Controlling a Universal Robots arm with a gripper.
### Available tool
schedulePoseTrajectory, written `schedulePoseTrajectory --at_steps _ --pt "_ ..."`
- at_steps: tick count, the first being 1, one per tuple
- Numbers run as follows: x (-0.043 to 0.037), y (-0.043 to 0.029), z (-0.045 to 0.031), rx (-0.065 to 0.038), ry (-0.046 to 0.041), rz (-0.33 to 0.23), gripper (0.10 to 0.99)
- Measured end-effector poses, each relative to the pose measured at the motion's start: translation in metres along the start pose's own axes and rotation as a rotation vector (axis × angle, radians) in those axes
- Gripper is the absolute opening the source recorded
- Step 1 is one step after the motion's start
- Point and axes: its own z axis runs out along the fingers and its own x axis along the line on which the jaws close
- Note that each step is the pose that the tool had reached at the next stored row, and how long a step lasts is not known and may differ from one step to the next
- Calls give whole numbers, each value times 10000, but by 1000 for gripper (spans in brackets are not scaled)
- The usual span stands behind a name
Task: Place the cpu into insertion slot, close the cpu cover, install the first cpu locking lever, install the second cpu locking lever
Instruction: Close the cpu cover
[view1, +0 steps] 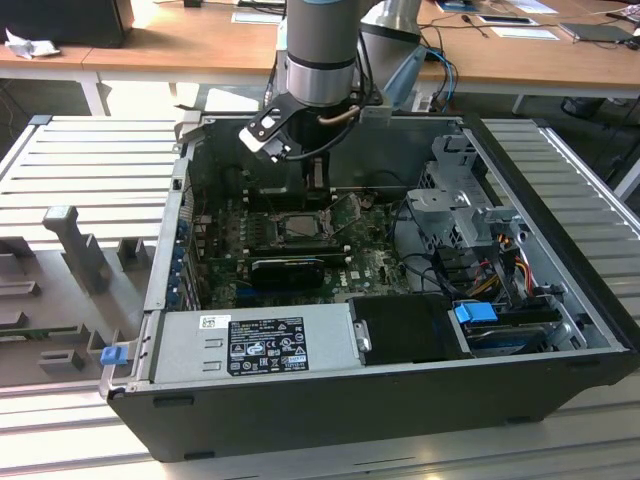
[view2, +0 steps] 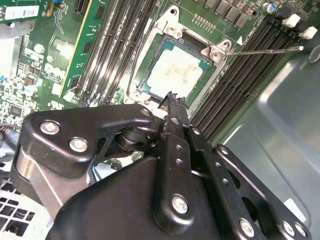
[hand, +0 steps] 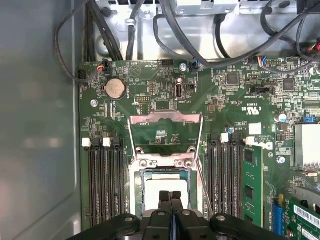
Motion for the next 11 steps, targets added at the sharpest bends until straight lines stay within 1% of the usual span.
schedulePoseTrajectory --at_steps 3,5,8,10,11 --pt "2 1 -59 0 -1 -1 106" --pt "3 19 -86 0 0 -2 106" --pt "7 26 -157 0 0 -4 106" --pt "8 41 -163 4 19 -219 106" --pt "9 60 -165 7 31 -296 106"
